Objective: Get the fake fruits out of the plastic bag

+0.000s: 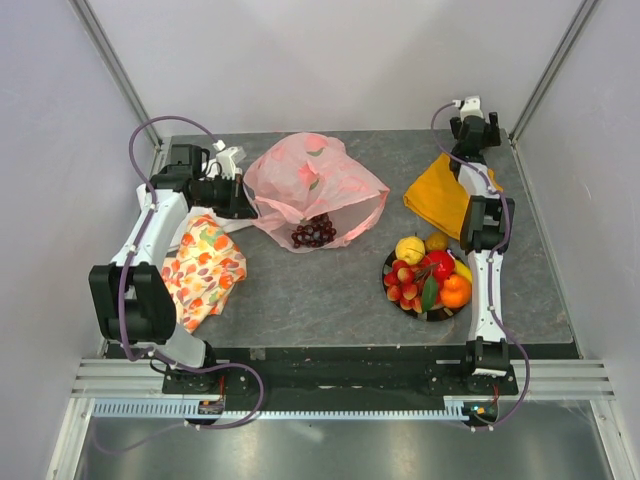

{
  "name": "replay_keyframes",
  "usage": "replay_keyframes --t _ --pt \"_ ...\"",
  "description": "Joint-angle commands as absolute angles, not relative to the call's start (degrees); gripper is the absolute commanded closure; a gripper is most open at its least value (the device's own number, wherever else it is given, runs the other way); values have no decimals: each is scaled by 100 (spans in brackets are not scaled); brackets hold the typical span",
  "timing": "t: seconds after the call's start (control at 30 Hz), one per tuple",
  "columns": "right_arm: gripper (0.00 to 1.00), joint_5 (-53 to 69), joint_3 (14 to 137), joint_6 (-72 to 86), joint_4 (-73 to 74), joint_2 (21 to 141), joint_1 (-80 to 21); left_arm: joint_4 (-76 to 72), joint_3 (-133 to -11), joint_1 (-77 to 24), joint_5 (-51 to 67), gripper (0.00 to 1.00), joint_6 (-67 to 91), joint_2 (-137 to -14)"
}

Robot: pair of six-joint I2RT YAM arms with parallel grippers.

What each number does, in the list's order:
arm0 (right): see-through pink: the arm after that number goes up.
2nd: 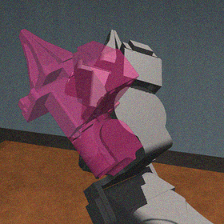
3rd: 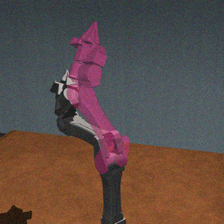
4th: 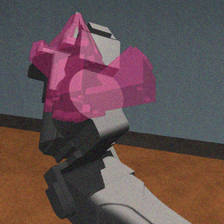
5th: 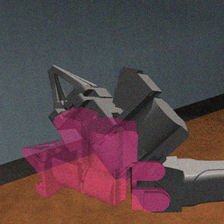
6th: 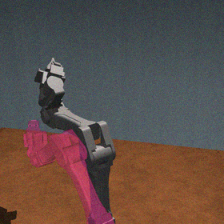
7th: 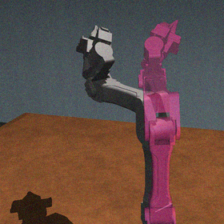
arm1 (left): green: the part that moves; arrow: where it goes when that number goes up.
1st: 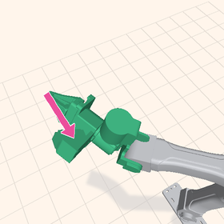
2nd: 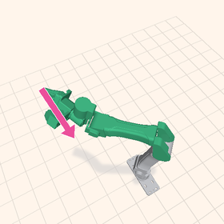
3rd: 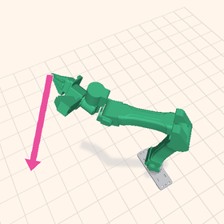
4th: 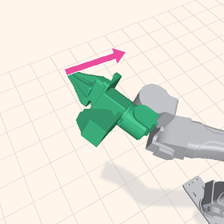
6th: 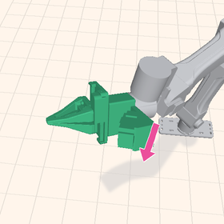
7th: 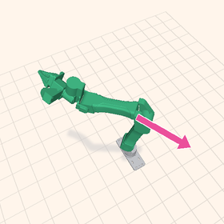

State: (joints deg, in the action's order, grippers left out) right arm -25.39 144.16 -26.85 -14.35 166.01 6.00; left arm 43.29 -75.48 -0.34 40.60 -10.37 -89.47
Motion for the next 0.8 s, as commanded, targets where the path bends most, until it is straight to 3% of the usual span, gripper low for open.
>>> replay_keyframes --t 0.0,0.23,0.77 --pt "9 -2724 14537 -2839 -1731 16690 571 4359 -7787 -26 4025 99 -1266 -8903" --pt "20 -2760 14528 -2927 -1819 16822 466 4350 -7717 -44 3990 98 -1248 -8842" --pt "29 -2769 14844 -3639 -2153 17218 483 4324 -8024 -132 3946 98 -1187 -9087"
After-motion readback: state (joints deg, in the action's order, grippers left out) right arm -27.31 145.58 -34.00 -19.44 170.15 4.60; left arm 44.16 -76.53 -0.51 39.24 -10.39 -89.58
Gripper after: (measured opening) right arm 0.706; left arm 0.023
